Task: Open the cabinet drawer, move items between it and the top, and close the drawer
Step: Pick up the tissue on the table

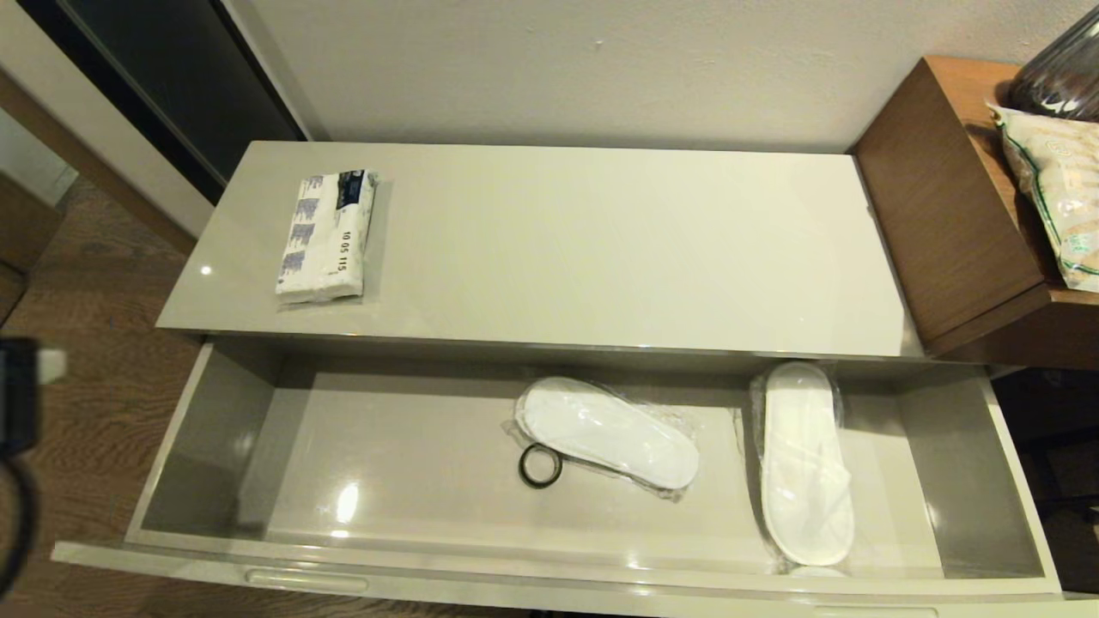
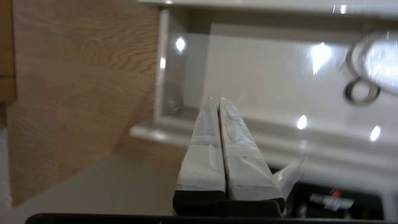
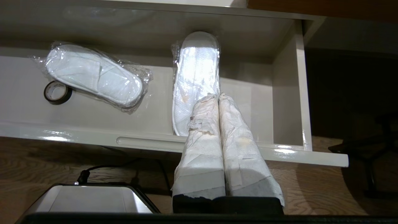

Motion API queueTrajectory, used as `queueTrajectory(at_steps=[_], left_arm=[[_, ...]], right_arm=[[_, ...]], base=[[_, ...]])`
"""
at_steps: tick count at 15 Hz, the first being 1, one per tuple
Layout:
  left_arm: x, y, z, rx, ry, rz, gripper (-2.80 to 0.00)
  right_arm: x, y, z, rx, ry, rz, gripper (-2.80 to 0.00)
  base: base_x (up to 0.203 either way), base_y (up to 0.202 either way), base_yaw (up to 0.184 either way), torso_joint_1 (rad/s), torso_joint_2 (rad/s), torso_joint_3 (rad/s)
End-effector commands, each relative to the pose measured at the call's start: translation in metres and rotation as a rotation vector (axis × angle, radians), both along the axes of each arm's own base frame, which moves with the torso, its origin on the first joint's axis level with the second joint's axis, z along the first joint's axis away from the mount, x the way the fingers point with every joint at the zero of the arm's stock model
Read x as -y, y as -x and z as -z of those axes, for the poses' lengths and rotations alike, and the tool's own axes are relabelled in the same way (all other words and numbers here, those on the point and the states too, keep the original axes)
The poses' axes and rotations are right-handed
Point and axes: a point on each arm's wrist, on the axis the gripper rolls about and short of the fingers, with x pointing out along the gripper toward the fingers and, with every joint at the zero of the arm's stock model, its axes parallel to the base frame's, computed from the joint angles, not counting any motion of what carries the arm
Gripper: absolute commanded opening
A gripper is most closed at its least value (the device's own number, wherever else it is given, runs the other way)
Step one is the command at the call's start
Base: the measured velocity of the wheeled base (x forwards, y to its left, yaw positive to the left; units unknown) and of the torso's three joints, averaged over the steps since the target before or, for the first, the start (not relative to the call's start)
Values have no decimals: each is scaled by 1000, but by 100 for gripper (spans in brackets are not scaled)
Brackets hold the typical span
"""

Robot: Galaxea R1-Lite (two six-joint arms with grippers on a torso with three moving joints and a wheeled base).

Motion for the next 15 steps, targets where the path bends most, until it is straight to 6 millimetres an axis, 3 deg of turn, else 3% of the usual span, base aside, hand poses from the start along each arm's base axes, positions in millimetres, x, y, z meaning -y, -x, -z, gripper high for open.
queueTrajectory(at_steps=[1,4,7,11,13,15], left_arm=[[-35,71,-8,94,14,0,-280],[-60,141,-19,108,-20,-42,-280],[-66,187,-14,110,-19,-120,-280],[-47,206,-3,87,66,-259,-280],[-35,206,-2,77,112,-266,-280],[-30,192,-9,88,138,-275,-280]], right_arm=[[0,0,0,2,0,0,-280],[0,0,0,2,0,0,-280],[0,0,0,1,1,0,-280],[0,0,0,1,0,0,-280],[0,0,0,1,0,0,-280],[0,0,0,1,0,0,-280]], base=[[0,0,0,0,0,0],[0,0,0,0,0,0],[0,0,0,0,0,0],[0,0,0,0,0,0],[0,0,0,0,0,0],[0,0,0,0,0,0]])
